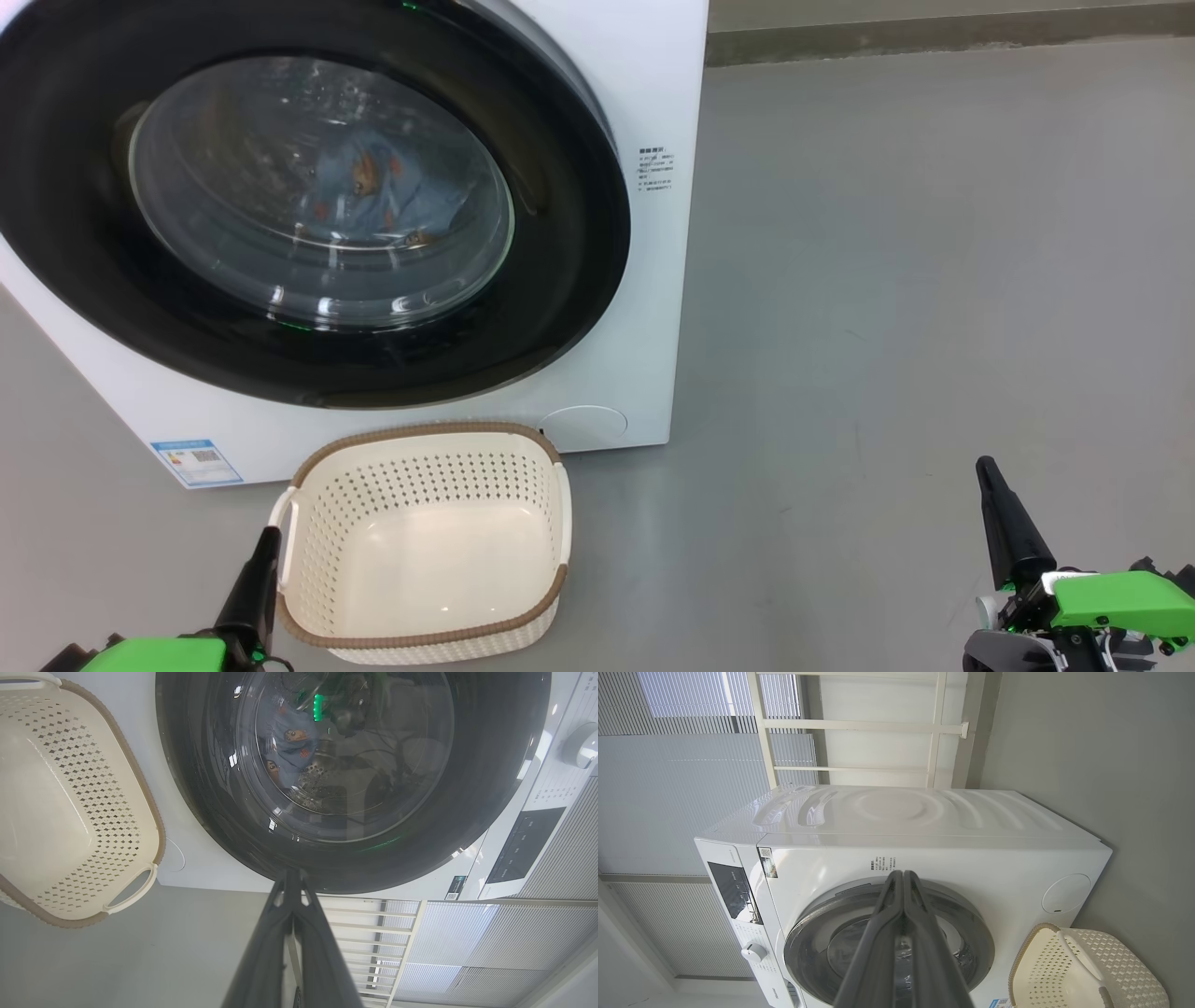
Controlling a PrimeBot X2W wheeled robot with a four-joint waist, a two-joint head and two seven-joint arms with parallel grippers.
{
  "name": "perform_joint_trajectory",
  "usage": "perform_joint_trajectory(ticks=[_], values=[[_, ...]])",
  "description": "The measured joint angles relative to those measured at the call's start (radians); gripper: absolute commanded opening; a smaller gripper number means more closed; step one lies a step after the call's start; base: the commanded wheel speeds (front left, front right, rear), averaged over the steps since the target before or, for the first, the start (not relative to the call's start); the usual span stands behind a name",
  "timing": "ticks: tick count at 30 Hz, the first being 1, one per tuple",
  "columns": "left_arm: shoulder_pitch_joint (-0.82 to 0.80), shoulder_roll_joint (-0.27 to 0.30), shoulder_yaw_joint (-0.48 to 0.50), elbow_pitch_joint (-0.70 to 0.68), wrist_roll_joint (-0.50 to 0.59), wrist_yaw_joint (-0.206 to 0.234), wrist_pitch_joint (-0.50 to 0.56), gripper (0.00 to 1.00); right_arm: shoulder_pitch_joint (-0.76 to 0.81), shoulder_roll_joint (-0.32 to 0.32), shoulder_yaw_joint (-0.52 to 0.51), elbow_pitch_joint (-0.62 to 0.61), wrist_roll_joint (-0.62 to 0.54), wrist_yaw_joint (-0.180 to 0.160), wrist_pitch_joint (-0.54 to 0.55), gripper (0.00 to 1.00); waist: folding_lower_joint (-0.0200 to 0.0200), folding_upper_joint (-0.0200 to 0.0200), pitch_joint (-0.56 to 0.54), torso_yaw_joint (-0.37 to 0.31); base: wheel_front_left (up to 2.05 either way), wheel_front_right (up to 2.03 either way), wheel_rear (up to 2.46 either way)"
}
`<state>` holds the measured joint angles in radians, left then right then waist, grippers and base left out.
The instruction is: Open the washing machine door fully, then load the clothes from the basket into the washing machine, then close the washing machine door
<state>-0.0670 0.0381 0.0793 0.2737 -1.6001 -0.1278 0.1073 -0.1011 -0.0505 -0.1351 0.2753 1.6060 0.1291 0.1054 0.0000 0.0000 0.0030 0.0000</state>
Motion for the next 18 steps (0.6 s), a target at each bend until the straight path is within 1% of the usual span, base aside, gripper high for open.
perform_joint_trajectory(ticks=[18], values=[[0.000,0.000,0.000,0.000,0.000,0.000,0.000,0.00,0.000,0.000,0.000,0.000,0.000,0.000,0.000,0.00,0.0000,0.0000,0.000,0.000,0.00,0.00,0.00]])
